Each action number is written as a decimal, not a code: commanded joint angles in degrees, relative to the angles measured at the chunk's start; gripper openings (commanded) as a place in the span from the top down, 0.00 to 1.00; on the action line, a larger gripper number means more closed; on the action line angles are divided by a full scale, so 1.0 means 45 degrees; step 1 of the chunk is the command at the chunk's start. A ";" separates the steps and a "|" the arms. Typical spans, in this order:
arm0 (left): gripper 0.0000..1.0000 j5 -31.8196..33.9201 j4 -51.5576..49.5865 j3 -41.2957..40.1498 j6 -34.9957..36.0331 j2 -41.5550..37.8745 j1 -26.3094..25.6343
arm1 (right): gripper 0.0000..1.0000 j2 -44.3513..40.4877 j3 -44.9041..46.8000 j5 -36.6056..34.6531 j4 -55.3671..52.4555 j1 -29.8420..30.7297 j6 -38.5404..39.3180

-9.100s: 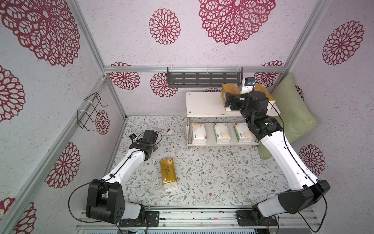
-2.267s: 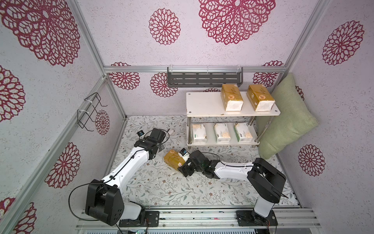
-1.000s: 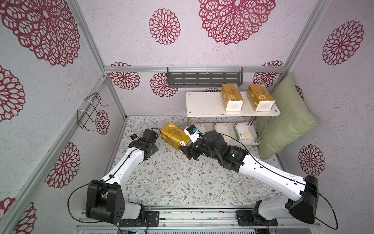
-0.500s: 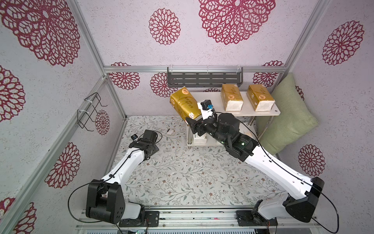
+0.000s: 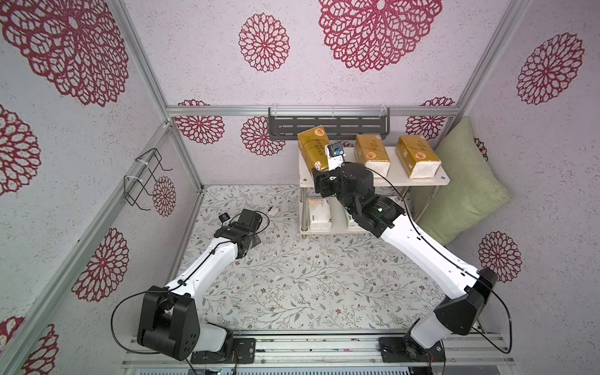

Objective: Place the tissue boxes on the shelf by color
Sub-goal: Place a box of tissues on the shelf.

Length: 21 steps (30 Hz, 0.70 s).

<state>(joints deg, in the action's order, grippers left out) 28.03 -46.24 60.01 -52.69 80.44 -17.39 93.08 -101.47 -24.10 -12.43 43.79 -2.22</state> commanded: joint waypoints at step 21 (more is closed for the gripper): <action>0.02 0.0077 0.0388 -0.0190 0.0216 0.0248 -0.0100 | 0.19 0.1476 -0.2158 -0.1262 -0.0767 -0.0835 -0.2428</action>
<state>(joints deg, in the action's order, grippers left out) 28.53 -45.67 59.94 -52.25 81.03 -17.50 99.74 -108.86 -29.32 -18.33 40.80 -9.47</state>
